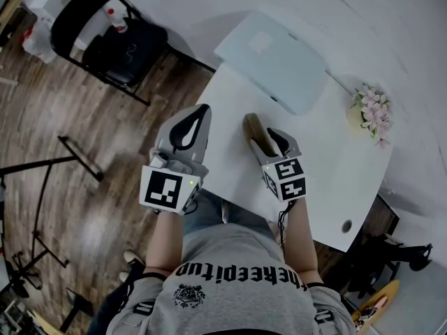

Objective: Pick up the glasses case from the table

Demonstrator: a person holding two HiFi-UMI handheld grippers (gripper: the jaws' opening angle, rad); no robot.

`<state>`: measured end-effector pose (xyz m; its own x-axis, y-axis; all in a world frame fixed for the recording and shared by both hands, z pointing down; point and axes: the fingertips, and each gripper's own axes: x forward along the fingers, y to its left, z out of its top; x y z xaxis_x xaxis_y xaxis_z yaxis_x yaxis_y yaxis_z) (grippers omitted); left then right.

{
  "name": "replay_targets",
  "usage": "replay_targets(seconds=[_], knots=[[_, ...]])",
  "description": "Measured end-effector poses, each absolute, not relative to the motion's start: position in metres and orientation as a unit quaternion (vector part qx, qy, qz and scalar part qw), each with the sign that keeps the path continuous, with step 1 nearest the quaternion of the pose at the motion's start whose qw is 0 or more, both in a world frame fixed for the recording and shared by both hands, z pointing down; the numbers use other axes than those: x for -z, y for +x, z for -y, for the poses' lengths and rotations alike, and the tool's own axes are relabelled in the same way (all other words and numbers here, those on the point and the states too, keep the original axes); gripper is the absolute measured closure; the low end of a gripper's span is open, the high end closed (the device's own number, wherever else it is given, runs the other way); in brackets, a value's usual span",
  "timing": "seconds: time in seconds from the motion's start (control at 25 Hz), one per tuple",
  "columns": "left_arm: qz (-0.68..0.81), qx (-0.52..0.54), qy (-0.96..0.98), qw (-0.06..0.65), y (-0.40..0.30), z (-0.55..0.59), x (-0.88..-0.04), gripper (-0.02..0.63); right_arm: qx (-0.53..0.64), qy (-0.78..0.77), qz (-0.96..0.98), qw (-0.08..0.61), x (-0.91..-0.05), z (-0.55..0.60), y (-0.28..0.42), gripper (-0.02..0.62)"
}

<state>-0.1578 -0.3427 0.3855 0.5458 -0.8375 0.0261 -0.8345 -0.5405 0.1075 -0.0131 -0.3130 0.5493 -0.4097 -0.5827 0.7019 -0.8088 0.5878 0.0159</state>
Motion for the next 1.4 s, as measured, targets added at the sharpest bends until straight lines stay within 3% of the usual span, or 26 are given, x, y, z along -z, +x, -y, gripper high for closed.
replay_targets(seconds=[0.32, 1.08, 1.4], knots=[[0.466, 0.014, 0.882, 0.061, -0.158, 0.349, -0.390, 0.588, -0.175, 0.418, 0.808, 0.377, -0.566, 0.313, -0.015, 0.340], [0.454, 0.012, 0.889, 0.064, -0.170, 0.353, -0.397, 0.588, -0.189, 0.421, 0.779, 0.425, -0.601, 0.312, -0.017, 0.319], [0.461, 0.016, 0.885, 0.058, -0.174, 0.348, -0.395, 0.588, -0.179, 0.430, 0.781, 0.416, -0.597, 0.313, -0.016, 0.339]])
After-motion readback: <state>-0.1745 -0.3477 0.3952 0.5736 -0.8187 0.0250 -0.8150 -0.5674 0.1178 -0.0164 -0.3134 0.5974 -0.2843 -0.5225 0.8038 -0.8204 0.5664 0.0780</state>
